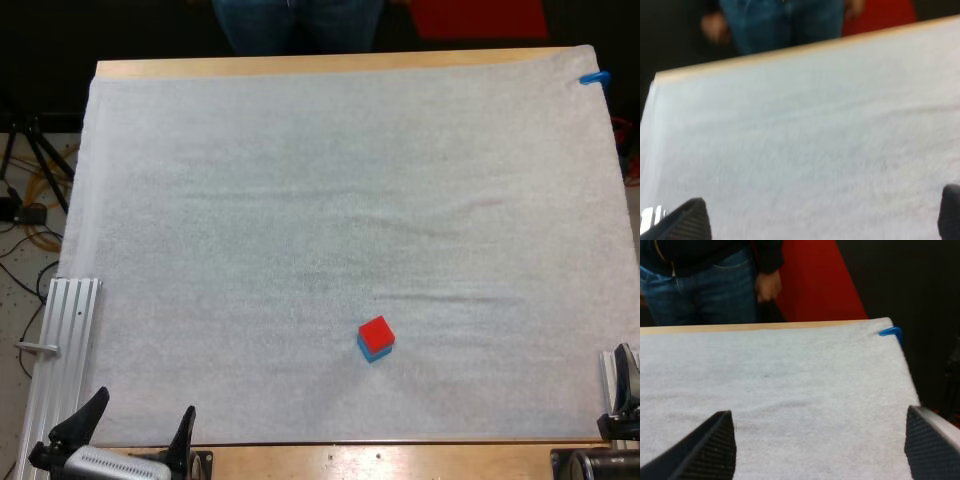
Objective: Stack red cube on blue cube
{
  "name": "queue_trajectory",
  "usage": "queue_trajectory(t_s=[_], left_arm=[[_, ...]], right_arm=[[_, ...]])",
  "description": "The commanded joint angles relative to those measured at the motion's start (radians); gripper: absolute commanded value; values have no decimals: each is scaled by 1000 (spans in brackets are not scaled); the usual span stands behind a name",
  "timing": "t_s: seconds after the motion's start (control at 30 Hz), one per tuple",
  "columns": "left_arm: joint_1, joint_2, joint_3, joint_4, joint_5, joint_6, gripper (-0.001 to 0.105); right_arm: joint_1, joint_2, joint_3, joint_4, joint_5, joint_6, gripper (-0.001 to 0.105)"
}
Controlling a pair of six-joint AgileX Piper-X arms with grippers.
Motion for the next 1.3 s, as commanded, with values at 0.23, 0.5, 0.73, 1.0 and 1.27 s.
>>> queue_trajectory(t_s=[0.23, 0.5, 0.73, 1.0, 1.27], left_arm=[[3, -138, 108, -266, -41, -7, 87], [3, -136, 279, -424, -41, -7, 87], [3, -136, 397, -446, -41, -7, 87], [3, -136, 444, -462, -41, -7, 87], [3, -136, 447, -468, -41, -7, 87]], right_arm=[[-1, -38, 80, -32, -72, -12, 69], [-1, -38, 166, -130, -84, -12, 69], [-1, -37, 231, -128, -84, -12, 69], [-1, -36, 273, -114, -84, -8, 69], [-1, -36, 273, -114, -84, -8, 69]])
